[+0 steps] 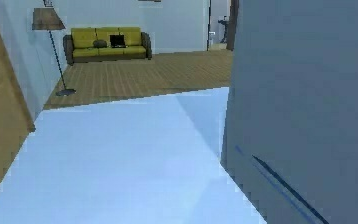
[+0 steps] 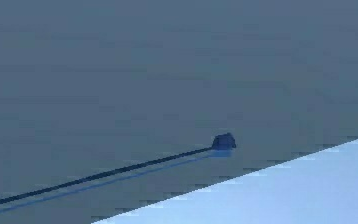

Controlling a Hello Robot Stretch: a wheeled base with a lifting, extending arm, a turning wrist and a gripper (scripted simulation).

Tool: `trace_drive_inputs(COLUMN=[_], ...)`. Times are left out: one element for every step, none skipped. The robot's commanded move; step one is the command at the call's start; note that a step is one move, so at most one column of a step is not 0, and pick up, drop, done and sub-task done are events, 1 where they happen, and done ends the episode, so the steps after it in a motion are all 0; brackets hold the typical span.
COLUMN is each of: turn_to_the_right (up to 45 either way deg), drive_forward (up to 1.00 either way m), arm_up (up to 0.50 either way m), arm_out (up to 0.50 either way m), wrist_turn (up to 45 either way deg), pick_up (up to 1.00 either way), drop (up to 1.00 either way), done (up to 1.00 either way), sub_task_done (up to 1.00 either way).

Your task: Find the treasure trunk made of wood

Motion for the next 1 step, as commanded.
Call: trace_drive_inputs(turn_to_the_right=[-3.0], drive_forward=[0.00], arm_up=[0.00], arm_out=[0.00], wrist_turn=[0.0], pick_up=[0.00], drop=[0.00], done=[0.00], sub_task_done=[0.00])
